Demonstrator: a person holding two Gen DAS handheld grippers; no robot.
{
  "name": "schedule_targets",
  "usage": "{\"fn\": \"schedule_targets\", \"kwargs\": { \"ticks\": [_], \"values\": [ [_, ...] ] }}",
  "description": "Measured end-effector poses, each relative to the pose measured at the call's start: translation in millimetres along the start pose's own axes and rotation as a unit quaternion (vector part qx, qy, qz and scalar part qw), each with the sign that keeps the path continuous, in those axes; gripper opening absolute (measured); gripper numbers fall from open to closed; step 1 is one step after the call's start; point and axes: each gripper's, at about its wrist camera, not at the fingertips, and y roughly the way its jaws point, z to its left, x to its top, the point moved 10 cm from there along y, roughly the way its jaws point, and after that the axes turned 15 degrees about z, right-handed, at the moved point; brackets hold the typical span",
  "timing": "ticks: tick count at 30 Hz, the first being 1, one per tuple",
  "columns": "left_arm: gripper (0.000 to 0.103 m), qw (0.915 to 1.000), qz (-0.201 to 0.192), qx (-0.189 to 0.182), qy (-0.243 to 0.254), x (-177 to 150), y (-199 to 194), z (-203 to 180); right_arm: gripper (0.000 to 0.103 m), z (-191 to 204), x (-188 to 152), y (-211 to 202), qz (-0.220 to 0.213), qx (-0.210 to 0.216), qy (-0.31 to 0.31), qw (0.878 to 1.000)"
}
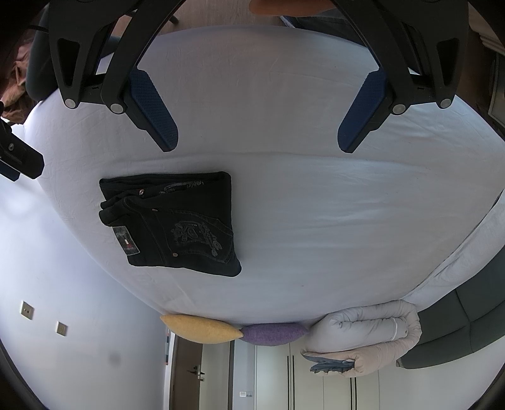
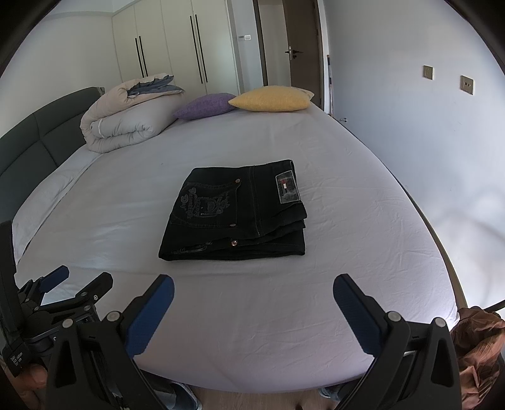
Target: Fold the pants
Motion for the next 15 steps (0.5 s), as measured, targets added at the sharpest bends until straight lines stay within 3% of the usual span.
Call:
{"fn": "schedule_targets", "kwargs": {
  "ticks": [15],
  "values": [
    [0.103,1.0,0.002,-0.001,0.0,-3.4,3.4,-0.5,0.103,0.1,0.1,2.8,0.003,0.001,-0.002,1.0]
  ]
}}
